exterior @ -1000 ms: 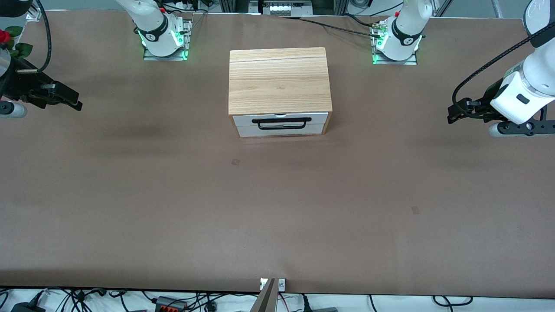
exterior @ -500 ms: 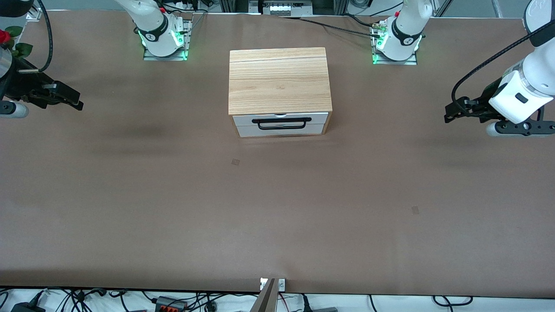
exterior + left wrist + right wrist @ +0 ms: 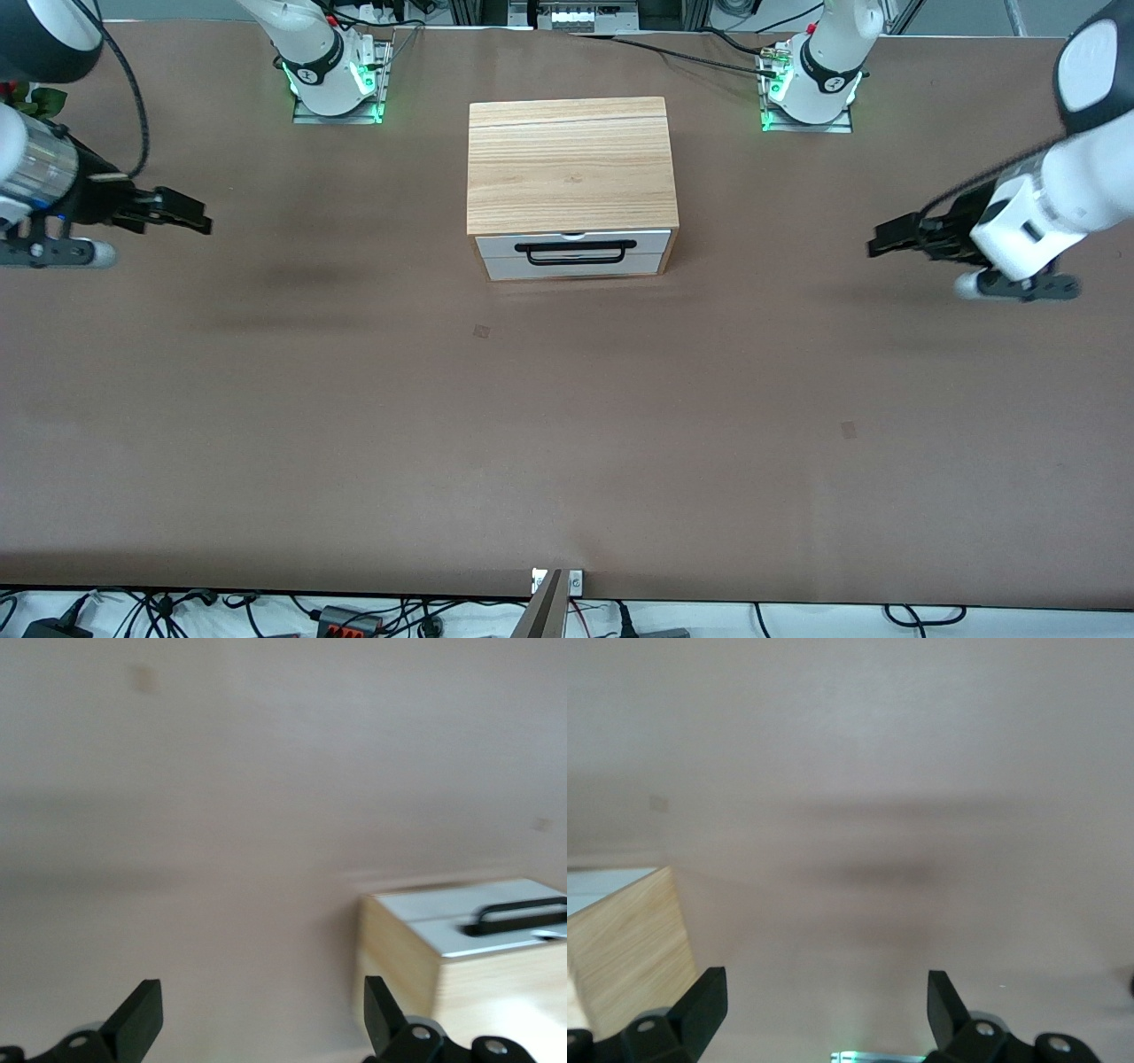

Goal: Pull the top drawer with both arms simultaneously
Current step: 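Move both grippers inward toward the ends of the black drawer handle, then close both grippers on the ends of the black drawer handle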

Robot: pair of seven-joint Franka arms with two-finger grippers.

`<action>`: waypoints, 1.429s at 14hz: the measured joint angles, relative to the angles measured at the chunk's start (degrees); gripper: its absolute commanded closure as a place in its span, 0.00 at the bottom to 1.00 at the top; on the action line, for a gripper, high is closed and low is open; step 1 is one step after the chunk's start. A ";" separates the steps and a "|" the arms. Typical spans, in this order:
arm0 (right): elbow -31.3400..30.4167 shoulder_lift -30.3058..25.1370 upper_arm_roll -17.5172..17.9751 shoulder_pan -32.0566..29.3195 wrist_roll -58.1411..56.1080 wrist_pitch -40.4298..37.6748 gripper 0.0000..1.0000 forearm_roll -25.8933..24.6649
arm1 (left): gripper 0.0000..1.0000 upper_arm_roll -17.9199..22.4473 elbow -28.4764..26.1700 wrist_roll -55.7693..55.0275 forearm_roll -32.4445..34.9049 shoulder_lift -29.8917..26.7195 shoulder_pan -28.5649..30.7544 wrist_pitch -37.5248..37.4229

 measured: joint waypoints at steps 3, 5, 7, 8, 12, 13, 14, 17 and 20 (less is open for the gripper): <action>-0.56 3.80 0.28 0.37 -3.51 -2.93 0.00 10.79 | 0.00 0.03 -0.05 8.75 -13.74 8.54 0.03 0.31; -0.84 7.89 0.29 0.45 -5.59 -2.98 0.00 18.64 | 0.00 0.00 0.11 12.91 -20.86 14.00 -0.13 1.37; -0.90 11.76 0.33 0.84 -9.75 -2.83 0.00 25.37 | 0.00 -0.17 0.24 15.26 -27.60 17.90 -1.21 2.01; -0.92 13.57 0.33 1.47 -11.76 -2.56 0.00 29.41 | 0.00 -0.21 0.21 17.12 -31.79 19.73 -2.31 2.18; -1.93 20.00 0.44 5.98 -20.96 3.12 0.00 44.83 | 0.00 -0.33 -1.92 31.44 -45.22 27.62 -7.10 7.18; -3.58 21.05 0.48 7.47 -24.70 6.82 0.00 50.34 | 0.00 -0.34 -3.21 35.34 -48.19 28.66 -8.01 7.85; -5.82 21.85 0.51 9.16 -29.00 10.40 0.00 55.87 | 0.00 -0.35 -4.81 39.09 -51.21 29.26 -8.77 8.16; -11.41 23.66 0.57 13.64 -40.65 16.21 0.00 70.08 | 0.00 -0.47 -10.21 47.87 -56.80 29.51 -9.43 8.23; -14.80 26.52 0.57 16.95 -52.83 16.78 0.00 84.47 | 0.03 -1.87 -13.45 50.79 -60.67 29.46 -9.38 8.20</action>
